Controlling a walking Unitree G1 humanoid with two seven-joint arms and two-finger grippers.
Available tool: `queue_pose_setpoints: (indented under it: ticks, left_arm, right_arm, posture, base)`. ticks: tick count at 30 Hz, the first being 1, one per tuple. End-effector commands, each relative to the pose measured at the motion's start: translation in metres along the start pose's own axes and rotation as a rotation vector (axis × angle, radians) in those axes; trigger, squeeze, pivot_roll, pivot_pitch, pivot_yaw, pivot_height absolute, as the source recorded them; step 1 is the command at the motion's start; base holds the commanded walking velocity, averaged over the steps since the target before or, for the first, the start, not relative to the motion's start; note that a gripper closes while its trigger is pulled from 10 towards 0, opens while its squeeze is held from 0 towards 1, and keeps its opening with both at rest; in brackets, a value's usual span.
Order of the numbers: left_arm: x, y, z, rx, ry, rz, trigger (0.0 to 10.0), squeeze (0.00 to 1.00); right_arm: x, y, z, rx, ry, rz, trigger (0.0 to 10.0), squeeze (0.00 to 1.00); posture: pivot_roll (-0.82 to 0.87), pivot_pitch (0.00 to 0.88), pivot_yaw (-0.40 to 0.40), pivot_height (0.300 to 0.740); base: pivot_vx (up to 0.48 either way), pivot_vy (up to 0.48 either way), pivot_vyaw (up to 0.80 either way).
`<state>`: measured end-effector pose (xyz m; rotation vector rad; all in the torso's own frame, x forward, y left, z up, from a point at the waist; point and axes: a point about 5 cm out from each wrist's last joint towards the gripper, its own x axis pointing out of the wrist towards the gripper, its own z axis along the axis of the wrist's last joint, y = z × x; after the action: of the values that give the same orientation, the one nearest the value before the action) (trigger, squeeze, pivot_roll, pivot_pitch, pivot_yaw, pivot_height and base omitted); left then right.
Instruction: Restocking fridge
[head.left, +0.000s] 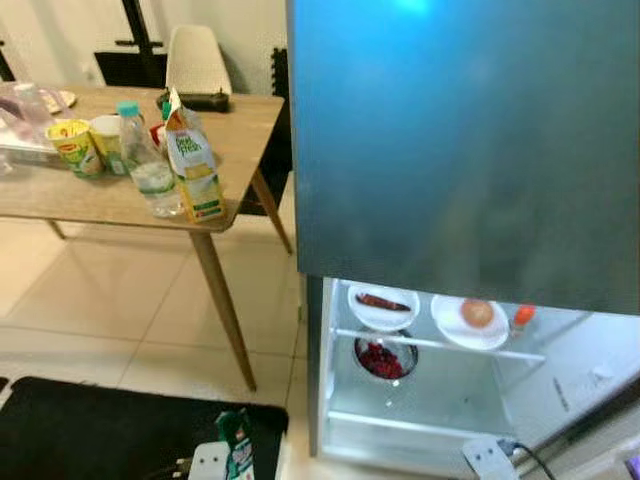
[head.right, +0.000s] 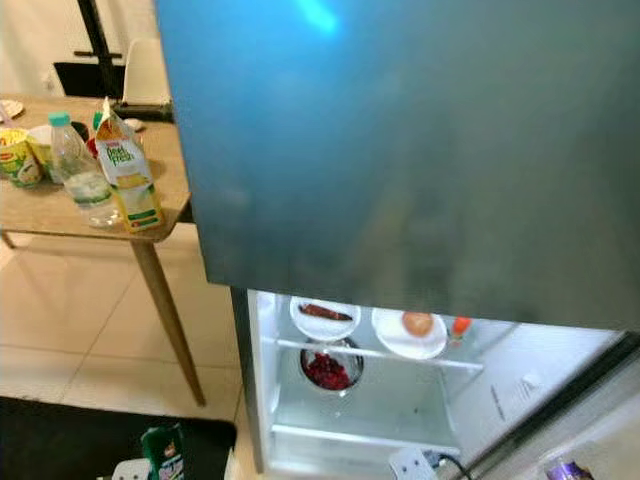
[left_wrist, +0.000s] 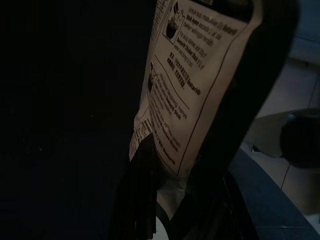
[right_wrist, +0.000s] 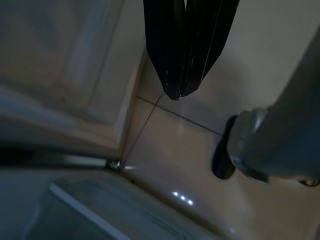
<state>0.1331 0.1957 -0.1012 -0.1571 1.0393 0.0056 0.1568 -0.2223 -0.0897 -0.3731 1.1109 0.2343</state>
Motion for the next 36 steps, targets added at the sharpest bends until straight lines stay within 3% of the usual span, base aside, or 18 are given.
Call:
queue_pose_setpoints:
  ticks: [1, 8, 31, 36]
  left_arm:
    - [0.0, -0.003, -0.003, 0.005, 0.015, -0.014, 10.0, 0.0]
    - [0.0, -0.003, -0.004, -0.003, 0.015, -0.014, 10.0, 0.0]
    - [0.0, -0.008, -0.007, -0.052, 0.014, -0.05, 10.0, 0.0]
    - [0.0, -0.009, -0.007, -0.056, 0.015, -0.051, 10.0, 0.0]
  right_arm:
    - [-0.001, -0.003, -0.004, 0.001, 0.012, -0.005, 10.0, 0.0]
    - [-0.001, -0.003, -0.004, -0.002, 0.012, -0.005, 10.0, 0.0]
    - [0.0, 0.005, -0.004, 0.015, 0.004, 0.057, 10.0, 0.0]
    - [0.0, 0.007, -0.005, 0.02, 0.015, 0.074, 10.0, 0.0]
  posture:
    - [-0.1, 0.0, -0.035, 0.74]
    - [-0.1, 0.0, -0.035, 0.74]
    - [-0.1, 0.0, -0.034, 0.74]
    - [-0.1, 0.0, -0.033, 0.74]
  base:
    - [0.0, -0.465, 0.0]
    - [0.0, -0.412, 0.0]
    - [0.0, 0.0, 0.0]
    - [0.0, 0.0, -0.73]
